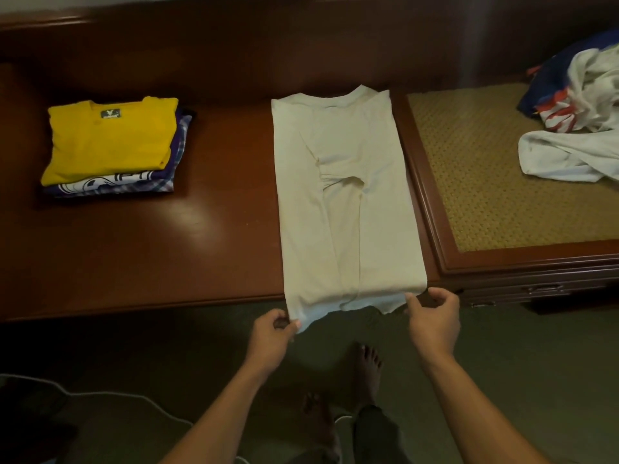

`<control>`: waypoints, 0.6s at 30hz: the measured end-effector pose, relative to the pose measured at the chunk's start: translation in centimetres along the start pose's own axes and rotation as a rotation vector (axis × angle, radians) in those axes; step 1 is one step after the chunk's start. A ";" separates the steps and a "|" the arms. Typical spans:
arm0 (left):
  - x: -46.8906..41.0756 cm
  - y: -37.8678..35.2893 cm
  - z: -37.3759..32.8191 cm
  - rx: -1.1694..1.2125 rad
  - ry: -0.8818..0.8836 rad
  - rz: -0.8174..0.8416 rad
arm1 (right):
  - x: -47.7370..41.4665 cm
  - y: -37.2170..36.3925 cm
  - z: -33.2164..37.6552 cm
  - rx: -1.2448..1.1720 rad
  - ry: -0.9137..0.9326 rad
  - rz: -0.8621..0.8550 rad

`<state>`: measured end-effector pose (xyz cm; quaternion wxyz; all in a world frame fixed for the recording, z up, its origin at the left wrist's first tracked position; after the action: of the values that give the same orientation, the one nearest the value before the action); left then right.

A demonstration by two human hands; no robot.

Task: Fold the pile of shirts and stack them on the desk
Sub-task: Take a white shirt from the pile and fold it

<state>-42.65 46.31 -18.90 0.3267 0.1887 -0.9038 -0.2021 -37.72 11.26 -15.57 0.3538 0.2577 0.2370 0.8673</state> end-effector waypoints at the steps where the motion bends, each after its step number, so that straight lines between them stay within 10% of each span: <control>1: 0.0 -0.3 0.4 -0.020 0.011 0.023 | -0.4 -0.2 -0.8 -0.016 -0.058 0.024; 6: -0.8 -1.0 2.5 -0.158 0.032 0.026 | -0.8 -4.5 -3.5 -0.150 -0.259 0.363; 18: 4.0 -2.2 6.7 -0.013 0.140 0.122 | 0.3 -3.5 -9.4 0.412 -0.033 0.798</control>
<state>-49.51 44.14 -22.60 0.4018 0.1451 -0.8873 -0.1739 -41.97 11.50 -24.68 -0.0636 0.4078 0.2814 0.8663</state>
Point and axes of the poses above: each hand's wrist, its own x-axis away from the middle knuckle, its own y-axis out of the back of the hand, z = x × y, the point moved 10 cm from there along -x, towards the middle knuckle, and after that the axes turned 12 degrees about -z, right-handed, at the moved point
